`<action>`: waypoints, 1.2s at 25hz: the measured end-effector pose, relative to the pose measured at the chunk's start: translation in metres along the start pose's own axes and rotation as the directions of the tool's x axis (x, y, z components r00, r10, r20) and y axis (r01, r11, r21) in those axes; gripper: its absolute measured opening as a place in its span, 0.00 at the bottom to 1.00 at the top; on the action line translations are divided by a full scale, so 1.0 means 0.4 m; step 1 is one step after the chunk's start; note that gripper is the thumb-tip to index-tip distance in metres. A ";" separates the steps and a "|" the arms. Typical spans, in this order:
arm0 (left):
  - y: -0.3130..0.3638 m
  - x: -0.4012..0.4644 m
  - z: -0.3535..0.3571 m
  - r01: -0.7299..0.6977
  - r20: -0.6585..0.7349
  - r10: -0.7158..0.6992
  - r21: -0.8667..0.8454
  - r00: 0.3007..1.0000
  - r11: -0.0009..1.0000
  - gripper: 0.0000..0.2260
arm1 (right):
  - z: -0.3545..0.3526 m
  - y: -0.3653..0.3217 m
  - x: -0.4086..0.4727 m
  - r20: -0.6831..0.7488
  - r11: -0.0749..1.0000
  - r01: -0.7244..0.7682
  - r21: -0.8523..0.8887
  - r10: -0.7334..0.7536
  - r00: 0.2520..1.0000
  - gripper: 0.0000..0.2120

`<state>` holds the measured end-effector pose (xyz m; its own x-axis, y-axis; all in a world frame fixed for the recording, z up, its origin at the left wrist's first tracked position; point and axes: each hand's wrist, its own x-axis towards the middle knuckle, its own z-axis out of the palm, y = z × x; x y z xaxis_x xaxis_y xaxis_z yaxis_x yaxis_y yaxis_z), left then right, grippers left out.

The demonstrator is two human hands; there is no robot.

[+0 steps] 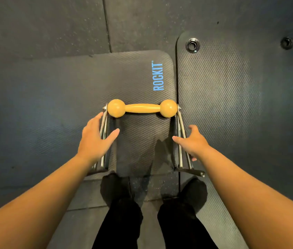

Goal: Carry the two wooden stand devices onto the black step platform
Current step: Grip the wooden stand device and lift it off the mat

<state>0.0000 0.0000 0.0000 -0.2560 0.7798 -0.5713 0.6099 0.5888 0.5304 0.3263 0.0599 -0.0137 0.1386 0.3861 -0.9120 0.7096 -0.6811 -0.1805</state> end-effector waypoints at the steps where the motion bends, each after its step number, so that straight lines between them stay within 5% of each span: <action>1: -0.012 0.003 0.010 0.043 -0.005 -0.043 -0.010 0.999 0.999 0.38 | 0.014 0.004 0.007 0.047 0.998 -0.060 0.029 0.059 0.997 0.44; 5: -0.039 0.020 0.032 0.309 0.153 -0.286 -0.150 0.946 0.939 0.39 | 0.043 0.024 0.006 0.153 0.928 -0.222 0.300 0.183 0.971 0.39; 8: -0.076 0.019 0.035 0.540 0.265 -0.478 -0.262 0.837 0.800 0.19 | 0.045 0.020 -0.015 0.117 0.911 -0.217 0.350 0.187 0.975 0.36; 10: -0.093 0.003 0.043 0.557 0.257 -0.498 -0.283 0.828 0.781 0.17 | 0.038 0.022 -0.028 0.108 0.904 -0.210 0.371 0.183 0.977 0.36; 18: 0.135 -0.165 -0.088 0.408 0.079 -0.413 -0.405 0.907 0.818 0.17 | -0.150 -0.035 -0.272 -0.034 0.903 -0.026 0.429 0.045 0.998 0.17; 30: 0.862 -0.342 -0.667 -0.043 -0.197 -0.099 -0.609 0.975 0.792 0.19 | -0.694 -0.349 -0.966 -0.343 0.701 0.397 0.593 -0.226 0.912 0.21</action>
<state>0.0453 0.1530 0.4280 -0.4583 0.7442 -0.4860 0.0368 0.5622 0.8262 0.3656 0.1785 0.4663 0.2025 0.7194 -0.6644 0.1424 -0.6929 -0.7068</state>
